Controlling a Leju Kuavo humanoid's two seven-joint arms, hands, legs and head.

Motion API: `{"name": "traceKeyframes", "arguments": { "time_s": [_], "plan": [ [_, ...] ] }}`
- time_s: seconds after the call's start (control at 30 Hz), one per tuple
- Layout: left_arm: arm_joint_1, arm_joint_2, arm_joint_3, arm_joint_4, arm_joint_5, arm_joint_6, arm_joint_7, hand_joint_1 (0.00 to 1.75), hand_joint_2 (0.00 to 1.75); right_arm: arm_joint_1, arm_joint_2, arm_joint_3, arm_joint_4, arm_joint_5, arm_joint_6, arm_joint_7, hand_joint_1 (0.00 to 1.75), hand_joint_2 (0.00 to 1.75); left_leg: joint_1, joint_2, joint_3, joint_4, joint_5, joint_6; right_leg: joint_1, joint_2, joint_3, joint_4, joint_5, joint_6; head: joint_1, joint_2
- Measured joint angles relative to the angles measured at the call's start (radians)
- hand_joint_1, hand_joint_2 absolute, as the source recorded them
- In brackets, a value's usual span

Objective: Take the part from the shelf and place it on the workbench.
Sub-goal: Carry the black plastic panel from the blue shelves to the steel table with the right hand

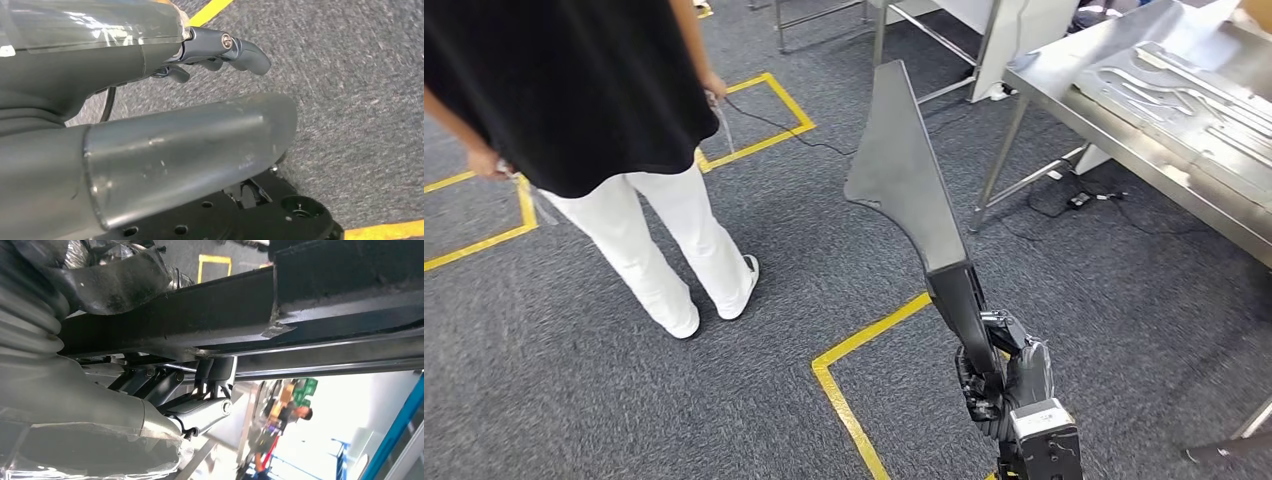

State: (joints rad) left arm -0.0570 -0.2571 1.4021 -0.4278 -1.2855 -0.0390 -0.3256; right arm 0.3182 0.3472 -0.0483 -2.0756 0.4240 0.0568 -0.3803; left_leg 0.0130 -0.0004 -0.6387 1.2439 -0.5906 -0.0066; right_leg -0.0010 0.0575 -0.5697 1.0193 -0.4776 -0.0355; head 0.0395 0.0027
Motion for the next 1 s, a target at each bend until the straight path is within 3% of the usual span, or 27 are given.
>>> {"name": "traceKeyframes", "arguments": {
  "time_s": [0.03, 0.1, 0.13, 0.2, 0.23, 0.27, 0.3, 0.37, 0.43, 0.47, 0.5, 0.57, 0.63, 0.67, 0.73, 0.8, 0.87, 0.9, 0.93, 0.97, 1.0],
  "plan": [
    [0.000, 0.000, 0.000, 0.000, -0.001, 0.000, 0.002, 0.00, 0.00, -0.001, 0.000, 0.004, 0.004, 0.000, -0.002, 0.002, 1.75, 1.75, 0.001, -0.016, 0.025, -0.069, 0.042, 0.002, -0.001, 0.014, 0.000, 0.005, -0.003, 0.003, 0.000, 0.000],
    [-0.001, 0.000, 0.000, 0.000, -0.003, 0.001, 0.005, 0.00, 0.00, -0.004, -0.001, 0.012, 0.009, 0.002, -0.005, 0.008, 1.75, 1.75, 0.004, -0.058, 0.069, -0.182, 0.088, 0.006, -0.001, 0.038, -0.006, 0.017, -0.009, 0.012, 0.000, 0.000],
    [-0.001, 0.000, 0.001, 0.000, -0.003, 0.001, 0.006, 0.00, 0.00, -0.005, -0.001, 0.016, 0.012, 0.003, -0.006, 0.010, 1.75, 1.75, 0.003, -0.072, 0.079, -0.207, 0.091, 0.009, -0.002, 0.049, -0.011, 0.020, -0.010, 0.018, 0.000, 0.000],
    [-0.003, 0.000, 0.001, 0.000, -0.003, 0.001, 0.008, 0.00, 0.00, -0.006, -0.002, 0.021, 0.015, 0.005, -0.006, 0.011, 1.75, 1.75, 0.003, -0.061, 0.083, -0.214, 0.091, 0.017, -0.004, 0.069, -0.017, 0.018, -0.006, 0.031, 0.000, 0.000],
    [-0.005, 0.000, 0.001, 0.000, -0.003, 0.001, 0.009, 0.00, 0.00, -0.006, -0.003, 0.022, 0.016, 0.006, -0.006, 0.011, 1.75, 1.75, 0.004, -0.050, 0.085, -0.219, 0.094, 0.024, -0.004, 0.063, -0.019, 0.020, -0.007, 0.036, 0.000, 0.000],
    [-0.005, -0.001, 0.001, 0.000, -0.003, 0.001, 0.009, 0.00, 0.00, -0.006, -0.004, 0.023, 0.016, 0.008, -0.007, 0.012, 1.75, 1.75, 0.005, -0.038, 0.088, -0.225, 0.098, 0.031, -0.002, 0.043, -0.025, 0.032, -0.015, 0.041, 0.000, 0.000],
    [-0.005, -0.001, 0.001, 0.000, -0.003, 0.001, 0.010, 0.00, 0.00, -0.008, -0.005, 0.024, 0.016, 0.011, -0.008, 0.012, 1.75, 1.75, 0.007, -0.025, 0.091, -0.231, 0.101, 0.037, -0.001, 0.015, -0.040, 0.064, -0.035, 0.046, 0.000, 0.000],
    [-0.003, -0.001, 0.001, 0.000, -0.004, 0.000, 0.011, 0.00, 0.00, -0.011, -0.008, 0.027, 0.017, 0.016, -0.010, 0.014, 1.75, 1.75, 0.005, 0.002, 0.092, -0.235, 0.101, 0.044, -0.003, -0.036, -0.097, 0.179, -0.097, 0.055, 0.000, 0.000],
    [0.000, -0.002, 0.001, 0.000, -0.008, -0.001, 0.014, 0.00, 0.00, -0.005, -0.010, 0.027, 0.017, 0.018, -0.015, 0.018, 1.75, 1.75, 0.004, 0.030, 0.093, -0.234, 0.097, 0.045, -0.009, -0.049, -0.150, 0.279, -0.129, 0.061, 0.000, 0.000],
    [0.000, -0.004, 0.001, 0.000, -0.011, -0.002, 0.015, 0.00, 0.00, 0.001, -0.010, 0.026, 0.016, 0.016, -0.017, 0.020, 1.75, 1.75, 0.004, 0.043, 0.095, -0.234, 0.094, 0.044, -0.011, -0.052, -0.152, 0.281, -0.117, 0.063, 0.000, 0.000],
    [0.000, -0.007, 0.000, 0.000, -0.016, -0.002, 0.015, 0.00, 0.00, 0.009, -0.011, 0.025, 0.013, 0.012, -0.017, 0.022, 1.75, 1.75, 0.004, 0.055, 0.099, -0.234, 0.091, 0.042, -0.013, -0.059, -0.132, 0.241, -0.087, 0.064, 0.000, 0.000],
    [0.001, -0.017, -0.002, -0.004, -0.024, -0.005, 0.015, 0.00, 0.00, 0.033, -0.011, 0.018, -0.002, 0.001, -0.009, 0.023, 1.75, 1.75, 0.002, 0.075, 0.111, -0.234, 0.082, 0.036, -0.009, -0.098, -0.058, 0.102, -0.023, 0.058, 0.001, 0.000],
    [0.003, -0.026, -0.005, -0.012, -0.031, -0.008, 0.016, 0.00, 0.00, 0.059, -0.009, 0.010, -0.021, -0.009, -0.001, 0.020, 1.75, 1.75, -0.001, 0.092, 0.121, -0.233, 0.074, 0.026, 0.002, -0.127, -0.015, 0.019, -0.001, 0.048, 0.000, 0.000],
    [0.003, -0.030, -0.006, -0.016, -0.034, -0.009, 0.017, 0.00, 0.00, 0.071, -0.009, 0.005, -0.028, -0.014, 0.000, 0.018, 1.75, 1.75, -0.003, 0.102, 0.125, -0.235, 0.071, 0.020, 0.006, -0.126, -0.013, 0.012, -0.005, 0.043, 0.000, 0.000],
    [0.001, -0.038, -0.009, -0.025, -0.039, -0.011, 0.020, 0.00, 0.00, 0.091, -0.007, -0.004, -0.043, -0.021, 0.000, 0.015, 1.75, 1.75, -0.002, 0.117, 0.133, -0.237, 0.064, 0.010, 0.005, -0.100, -0.012, 0.006, -0.002, 0.032, 0.000, 0.000],
    [0.000, -0.043, -0.011, -0.034, -0.042, -0.012, 0.021, 0.00, 0.00, 0.103, -0.006, -0.010, -0.054, -0.024, -0.001, 0.012, 1.75, 1.75, 0.001, 0.083, 0.124, -0.201, 0.034, 0.001, -0.002, -0.077, -0.004, -0.005, 0.003, 0.019, 0.000, 0.000],
    [0.001, -0.045, -0.011, -0.041, -0.044, -0.014, 0.023, 0.00, 0.00, 0.107, -0.005, -0.013, -0.060, -0.026, -0.001, 0.011, 1.75, 1.75, 0.004, 0.028, 0.072, -0.087, -0.026, -0.002, -0.004, -0.055, -0.001, -0.010, 0.004, 0.009, 0.000, 0.000],
    [0.003, -0.046, -0.012, -0.045, -0.045, -0.015, 0.025, 0.00, 0.00, 0.108, -0.004, -0.014, -0.061, -0.027, -0.001, 0.012, 1.75, 1.75, 0.005, 0.015, 0.036, -0.018, -0.053, -0.002, -0.003, -0.041, -0.001, -0.009, 0.003, 0.006, 0.000, 0.000],
    [0.005, -0.047, -0.012, -0.050, -0.048, -0.017, 0.027, 0.00, 0.00, 0.110, -0.004, -0.016, -0.061, -0.027, -0.001, 0.013, 1.75, 1.75, 0.005, 0.009, 0.008, 0.032, -0.065, -0.002, -0.001, -0.027, -0.001, -0.007, 0.003, 0.005, 0.000, 0.000],
    [0.007, -0.049, -0.011, -0.055, -0.050, -0.019, 0.029, 0.00, 0.00, 0.113, -0.004, -0.017, -0.061, -0.027, -0.001, 0.013, 1.75, 1.75, 0.005, 0.007, -0.006, 0.048, -0.055, -0.002, 0.000, -0.011, 0.000, -0.004, 0.002, 0.005, 0.000, 0.000],
    [0.008, -0.050, -0.011, -0.059, -0.052, -0.021, 0.031, 0.00, 0.00, 0.115, -0.004, -0.019, -0.061, -0.027, -0.002, 0.014, 1.75, 1.75, 0.005, 0.004, -0.001, 0.024, -0.026, 0.000, 0.000, 0.004, 0.000, 0.000, 0.000, 0.006, 0.000, 0.000]
  ]
}}
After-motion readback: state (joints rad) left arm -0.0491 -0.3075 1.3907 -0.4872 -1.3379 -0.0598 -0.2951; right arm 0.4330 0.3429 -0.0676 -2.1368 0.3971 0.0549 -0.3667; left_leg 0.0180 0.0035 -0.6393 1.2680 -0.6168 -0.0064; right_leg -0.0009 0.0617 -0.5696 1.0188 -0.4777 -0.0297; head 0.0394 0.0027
